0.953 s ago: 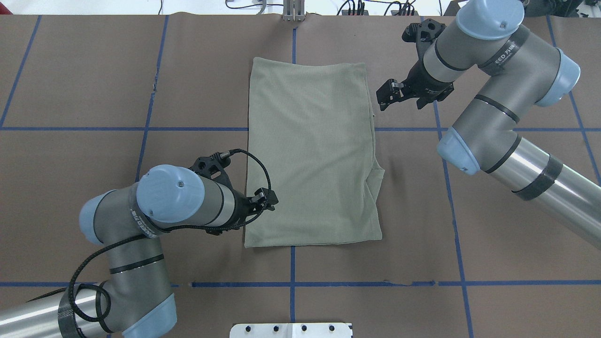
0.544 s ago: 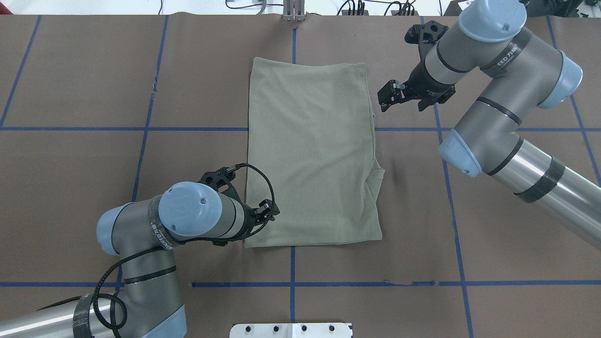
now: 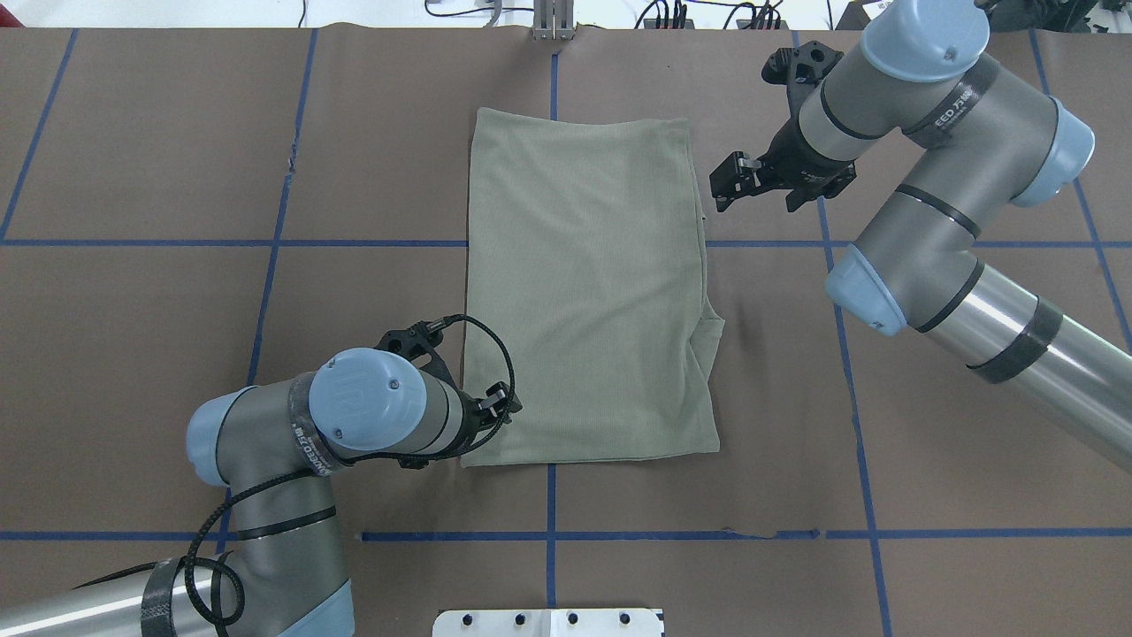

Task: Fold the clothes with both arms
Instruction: 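Move the left gripper to the shirt's near edge while the right gripper lowers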

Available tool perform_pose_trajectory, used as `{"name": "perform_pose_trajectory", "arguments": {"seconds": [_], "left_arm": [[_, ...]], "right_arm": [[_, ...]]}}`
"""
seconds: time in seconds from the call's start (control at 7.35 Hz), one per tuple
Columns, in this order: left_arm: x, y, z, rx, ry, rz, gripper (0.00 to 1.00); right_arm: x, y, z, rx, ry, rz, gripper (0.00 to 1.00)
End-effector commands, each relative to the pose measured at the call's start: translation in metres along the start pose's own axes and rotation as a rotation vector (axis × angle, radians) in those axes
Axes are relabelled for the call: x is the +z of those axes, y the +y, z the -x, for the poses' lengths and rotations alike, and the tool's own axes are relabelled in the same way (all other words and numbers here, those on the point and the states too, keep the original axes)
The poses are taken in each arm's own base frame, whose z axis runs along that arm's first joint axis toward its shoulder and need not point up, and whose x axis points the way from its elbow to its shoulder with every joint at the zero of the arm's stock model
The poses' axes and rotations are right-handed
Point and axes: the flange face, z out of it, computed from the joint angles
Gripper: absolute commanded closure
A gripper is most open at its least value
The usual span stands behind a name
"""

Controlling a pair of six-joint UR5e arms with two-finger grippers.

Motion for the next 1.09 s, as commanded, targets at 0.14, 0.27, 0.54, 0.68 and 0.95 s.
{"name": "perform_pose_trajectory", "arguments": {"seconds": [0.14,0.27,0.54,0.68,0.95], "left_arm": [[-0.0044,0.0038,-0.0008,0.002,0.001,0.005,0.5],[-0.0039,0.0034,0.0,0.002,-0.001,0.004,0.61],[-0.0023,0.0026,0.0019,0.002,-0.005,0.003,0.63],[-0.0026,0.0024,0.0025,0.002,-0.005,0.003,0.62],[-0.0021,0.0031,0.0028,0.003,-0.006,0.002,0.62]], "right_arm": [[0.0003,0.0,-0.0001,0.0,0.0,0.0,0.0],[0.0004,-0.0001,-0.0003,0.001,0.002,0.0,0.0],[0.0004,-0.0001,-0.0004,0.001,0.002,0.0,0.0],[0.001,-0.0003,-0.0008,0.001,0.003,0.001,0.0],[0.0023,-0.0001,-0.0023,0.004,0.006,0.003,0.0]]}}
